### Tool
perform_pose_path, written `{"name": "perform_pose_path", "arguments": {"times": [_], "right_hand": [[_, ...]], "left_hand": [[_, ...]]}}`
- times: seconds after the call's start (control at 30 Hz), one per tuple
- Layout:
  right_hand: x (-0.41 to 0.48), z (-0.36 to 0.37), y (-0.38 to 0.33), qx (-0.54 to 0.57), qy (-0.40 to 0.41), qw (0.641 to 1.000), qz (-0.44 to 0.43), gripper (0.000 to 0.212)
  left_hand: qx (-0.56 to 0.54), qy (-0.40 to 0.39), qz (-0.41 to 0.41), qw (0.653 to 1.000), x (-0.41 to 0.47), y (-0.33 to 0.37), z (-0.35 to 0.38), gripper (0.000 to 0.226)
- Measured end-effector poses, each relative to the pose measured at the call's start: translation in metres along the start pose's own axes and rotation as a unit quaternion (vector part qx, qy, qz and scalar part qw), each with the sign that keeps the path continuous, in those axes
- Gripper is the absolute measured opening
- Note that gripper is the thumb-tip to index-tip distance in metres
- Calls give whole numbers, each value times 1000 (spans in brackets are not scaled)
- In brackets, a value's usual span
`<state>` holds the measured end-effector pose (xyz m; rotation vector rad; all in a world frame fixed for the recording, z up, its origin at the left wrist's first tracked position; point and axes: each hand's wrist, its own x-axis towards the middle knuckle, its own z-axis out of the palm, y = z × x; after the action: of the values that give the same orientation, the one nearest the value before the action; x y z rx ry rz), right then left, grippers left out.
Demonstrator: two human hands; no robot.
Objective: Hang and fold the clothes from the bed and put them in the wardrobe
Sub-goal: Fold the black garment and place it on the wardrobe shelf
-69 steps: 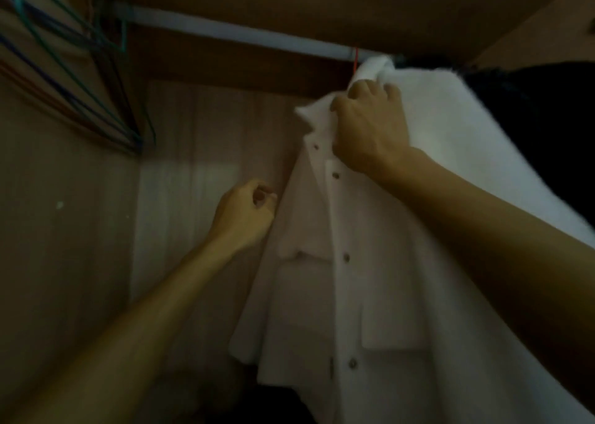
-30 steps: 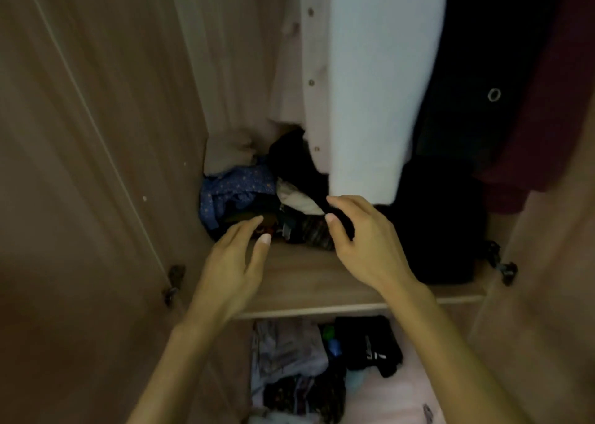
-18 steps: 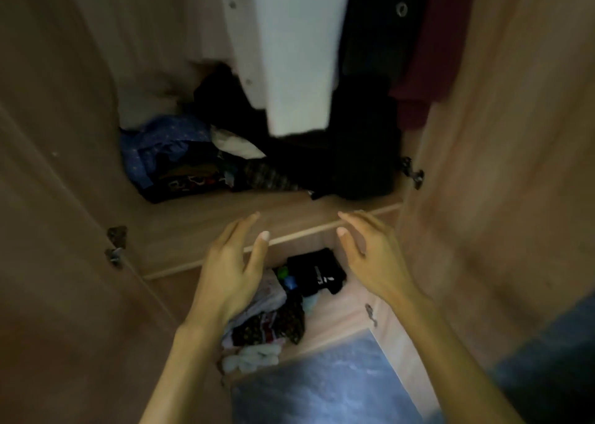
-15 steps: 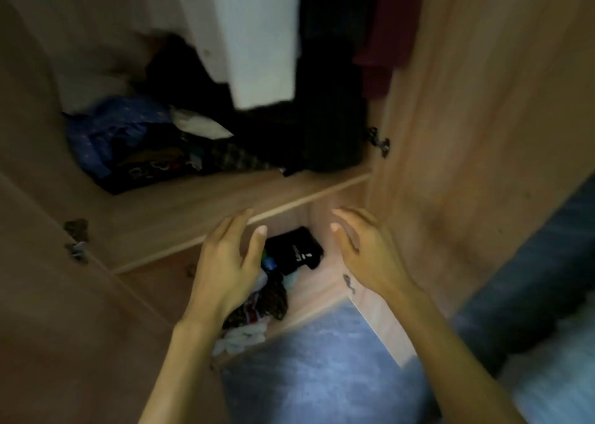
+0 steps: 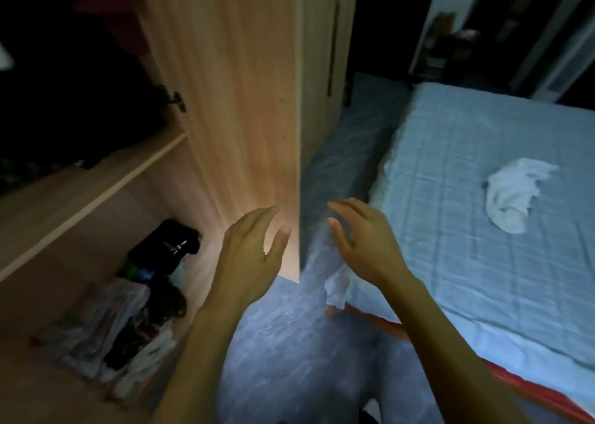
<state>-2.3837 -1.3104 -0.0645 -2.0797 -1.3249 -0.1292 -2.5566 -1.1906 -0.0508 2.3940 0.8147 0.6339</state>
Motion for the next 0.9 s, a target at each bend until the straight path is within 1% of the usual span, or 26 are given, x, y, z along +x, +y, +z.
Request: {"name": "perform_pose_path", "arguments": {"times": [0.13, 0.27, 0.43, 0.57, 0.73, 0.9], "right_hand": [[-44, -51, 64, -23, 36, 995, 87, 41], [-87, -106, 137, -14, 74, 986, 149, 39], [-140, -184, 235, -11, 135, 969, 209, 44], [-178, -236, 295, -18, 164, 954, 250, 46], [-208, -268, 358, -25, 195, 935, 295, 45], [-218, -273, 410, -12, 184, 925, 332, 44]], "left_hand": [[18, -49, 54, 997, 14, 63, 54, 62], [34, -95, 97, 990, 25, 134, 121, 65], [-26, -153, 121, 980, 30, 237, 221, 68], [-56, -190, 151, 968, 33, 304, 284, 59], [-56, -234, 176, 955, 38, 362, 349, 55], [-72, -267, 192, 942, 54, 389, 411, 49]]}}
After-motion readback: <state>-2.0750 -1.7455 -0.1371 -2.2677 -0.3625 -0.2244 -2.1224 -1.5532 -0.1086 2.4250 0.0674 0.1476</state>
